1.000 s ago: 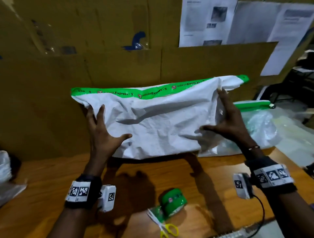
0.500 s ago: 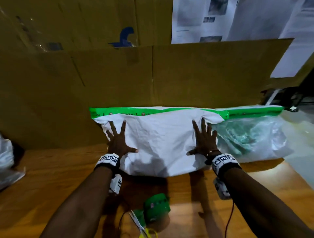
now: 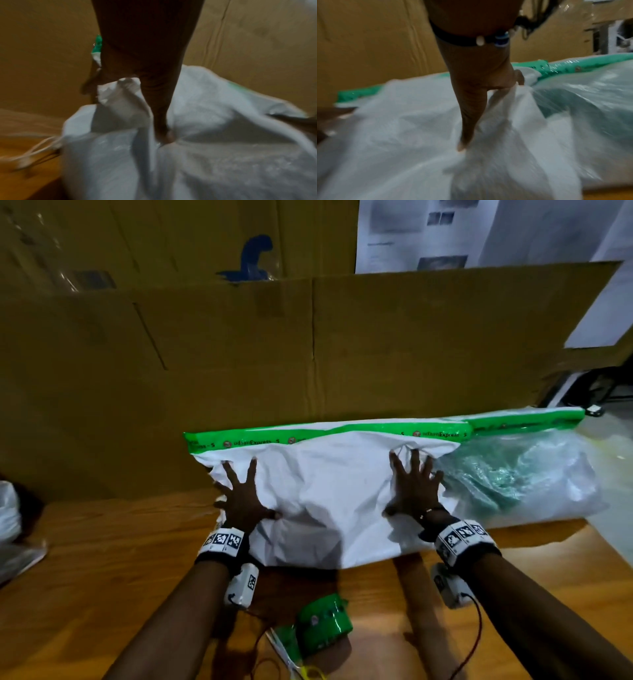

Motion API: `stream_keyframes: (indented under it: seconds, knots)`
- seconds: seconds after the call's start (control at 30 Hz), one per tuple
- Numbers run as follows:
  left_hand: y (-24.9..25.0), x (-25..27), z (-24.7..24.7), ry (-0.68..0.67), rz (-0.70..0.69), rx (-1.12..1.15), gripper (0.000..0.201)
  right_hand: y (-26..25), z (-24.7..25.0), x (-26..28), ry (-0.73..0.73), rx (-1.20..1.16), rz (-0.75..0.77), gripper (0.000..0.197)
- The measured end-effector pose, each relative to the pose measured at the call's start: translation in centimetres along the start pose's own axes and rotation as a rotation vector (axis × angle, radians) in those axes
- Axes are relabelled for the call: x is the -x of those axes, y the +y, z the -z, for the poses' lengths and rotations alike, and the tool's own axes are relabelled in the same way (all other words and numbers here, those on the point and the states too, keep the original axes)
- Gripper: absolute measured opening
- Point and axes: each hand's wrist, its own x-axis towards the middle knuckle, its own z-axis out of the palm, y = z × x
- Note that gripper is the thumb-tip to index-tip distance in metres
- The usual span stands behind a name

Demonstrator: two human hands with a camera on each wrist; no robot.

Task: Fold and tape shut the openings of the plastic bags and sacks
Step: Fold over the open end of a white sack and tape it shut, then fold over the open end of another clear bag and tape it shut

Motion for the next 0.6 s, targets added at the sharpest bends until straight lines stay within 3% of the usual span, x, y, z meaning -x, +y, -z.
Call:
stream_keyframes:
  seconds: [0.07,0.17,0.23,0.3,0.6]
  knots:
    - [1.2,1.5,-0.6,0.096,0.017,-0.036,0.132,-0.8,0.3,0.9,0.098,-0.007,-0.026,0.132]
    - [3.6,4.4,-2.2,0.146,-0.058,0.01,0.097,-2.0,-1.8,2.1,0.421,-0.187,0.246,0.092]
    - [4.5,5.7,-3.9,0.128,-0.178,0.039,0.086,-3.5,-3.9,2.7,0.368,-0.268,0.384,0.072]
    - [4.1,5.4,-5.5,0.091,-0.212,0.008,0.094,-4.7,-5.8,3.3,0.262,-0.284,0.344,0.075]
    - [4.7,-1.0,-7.3,0.0,-0.106,-0.07,0.097,-3.8,-8.9,-0.9,0.211,-0.134,0.208,0.08]
